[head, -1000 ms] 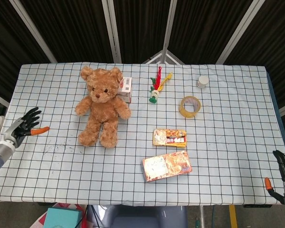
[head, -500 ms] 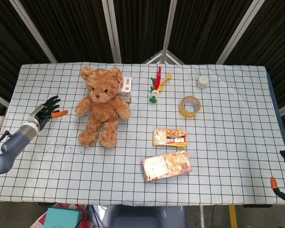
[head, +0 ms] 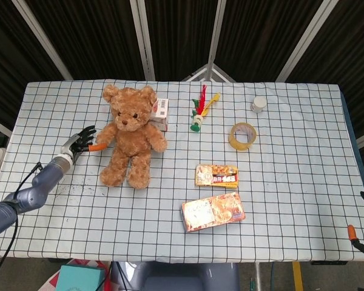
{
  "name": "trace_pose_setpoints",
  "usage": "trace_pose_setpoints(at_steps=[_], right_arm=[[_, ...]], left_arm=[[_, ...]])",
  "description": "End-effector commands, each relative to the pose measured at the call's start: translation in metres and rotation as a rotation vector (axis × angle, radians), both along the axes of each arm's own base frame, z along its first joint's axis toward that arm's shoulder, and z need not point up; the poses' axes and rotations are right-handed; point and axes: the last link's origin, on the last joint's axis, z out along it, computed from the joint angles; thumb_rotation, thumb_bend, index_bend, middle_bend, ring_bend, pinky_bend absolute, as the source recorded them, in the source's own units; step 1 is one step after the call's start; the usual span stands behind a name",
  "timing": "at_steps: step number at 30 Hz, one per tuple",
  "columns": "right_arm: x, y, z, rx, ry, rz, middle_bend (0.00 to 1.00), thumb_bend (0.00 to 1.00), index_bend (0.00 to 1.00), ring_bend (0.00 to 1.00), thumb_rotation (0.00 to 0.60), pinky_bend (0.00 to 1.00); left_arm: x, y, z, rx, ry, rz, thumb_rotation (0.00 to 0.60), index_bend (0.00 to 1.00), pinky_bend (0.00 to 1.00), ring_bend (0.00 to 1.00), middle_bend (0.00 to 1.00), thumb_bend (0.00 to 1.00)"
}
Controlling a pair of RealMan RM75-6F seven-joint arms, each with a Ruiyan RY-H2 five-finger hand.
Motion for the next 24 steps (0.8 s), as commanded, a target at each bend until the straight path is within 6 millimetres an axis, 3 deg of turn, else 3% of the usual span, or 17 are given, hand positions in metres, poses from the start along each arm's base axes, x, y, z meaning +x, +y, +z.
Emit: trace_pose_setpoints(at_steps=[1,8,21,24], right_arm=[[0.0,0.0,0.0,-0.001,-0.003,0.0,0.11,0.42,0.03,0.19,0.6,0.04],[0.001,0.0,0.0,-0.001,-0.003,0.007,0.11,0.42,0.03,0.19,0.6,0.04],[0.001,-0.001,0.0,-0.003,-0.008,0.003,0.11,0.42,0.03,0.19,0.6,0.04],[0.001,0.0,0.001,-0.001,-0.009,0.003,0.11,0.42,0.03,0.19,0.6,0.04]], left_arm=[[0.002,0.004,-0.003,0.025,0.001,0.003,0.6,0.08,0.01,0.0,0.08,0.25],[0.01,0.009,-0.002,0.087,-0.01,0.005,0.6,0.14,0.03,0.0,0.14,0.35],[0.033,0.003,-0.008,0.018,0.006,-0.068,0.6,0.14,0.03,0.0,0.12,0.33],[0.037,0.003,-0.01,0.015,0.02,-0.087,0.6,0.16,0.03,0.0,0.16,0.34]])
